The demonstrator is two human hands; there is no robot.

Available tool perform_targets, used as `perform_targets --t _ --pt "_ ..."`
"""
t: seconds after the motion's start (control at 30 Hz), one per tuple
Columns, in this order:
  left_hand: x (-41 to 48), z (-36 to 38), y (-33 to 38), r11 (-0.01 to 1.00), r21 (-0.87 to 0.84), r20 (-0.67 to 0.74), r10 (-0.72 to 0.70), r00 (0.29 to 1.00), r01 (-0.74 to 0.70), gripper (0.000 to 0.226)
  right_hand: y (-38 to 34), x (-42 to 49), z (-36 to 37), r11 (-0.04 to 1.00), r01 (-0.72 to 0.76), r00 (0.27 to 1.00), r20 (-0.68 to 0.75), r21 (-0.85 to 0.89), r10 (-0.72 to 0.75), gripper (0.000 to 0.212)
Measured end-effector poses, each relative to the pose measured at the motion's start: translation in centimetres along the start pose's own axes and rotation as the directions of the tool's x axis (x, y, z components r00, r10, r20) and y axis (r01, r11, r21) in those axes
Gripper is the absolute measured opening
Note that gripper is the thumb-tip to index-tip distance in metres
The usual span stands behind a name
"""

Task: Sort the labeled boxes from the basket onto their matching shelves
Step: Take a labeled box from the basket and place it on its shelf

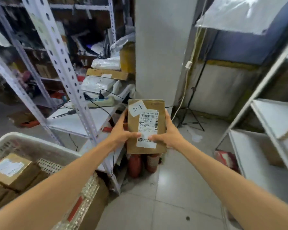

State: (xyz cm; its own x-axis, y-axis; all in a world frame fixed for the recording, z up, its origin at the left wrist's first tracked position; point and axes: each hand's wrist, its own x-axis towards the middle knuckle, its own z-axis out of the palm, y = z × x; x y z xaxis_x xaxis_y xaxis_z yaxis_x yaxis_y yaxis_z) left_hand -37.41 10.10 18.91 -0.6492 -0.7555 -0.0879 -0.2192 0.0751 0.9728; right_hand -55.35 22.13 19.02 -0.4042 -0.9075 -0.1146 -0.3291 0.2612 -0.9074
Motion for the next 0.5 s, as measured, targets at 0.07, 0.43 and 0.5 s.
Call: perform_targets --t 0.07,0.43,0.5 --pt "2.9 2.4 1.8 0.999 -0.006 0.105 0.054 0.993 -0.053 0.123 -0.1 -0.7 -3.2 1.0 -0.017 0.993 -0.118 0.017 0.019 0.134" --pt "10.3 19.3 14.4 0.955 -0.237 0.621 0.291 0.728 -0.179 0.108 -1.5 -9.1 -18.5 0.987 -0.159 0.738 -0.661 0.031 0.139 0.125" --pt "10.3 22.5 16.4 0.935 -0.293 0.692 0.352 0.63 -0.199 0.104 -2.1 -11.4 -20.4 0.983 -0.184 0.645 -0.753 0.014 0.131 0.126"
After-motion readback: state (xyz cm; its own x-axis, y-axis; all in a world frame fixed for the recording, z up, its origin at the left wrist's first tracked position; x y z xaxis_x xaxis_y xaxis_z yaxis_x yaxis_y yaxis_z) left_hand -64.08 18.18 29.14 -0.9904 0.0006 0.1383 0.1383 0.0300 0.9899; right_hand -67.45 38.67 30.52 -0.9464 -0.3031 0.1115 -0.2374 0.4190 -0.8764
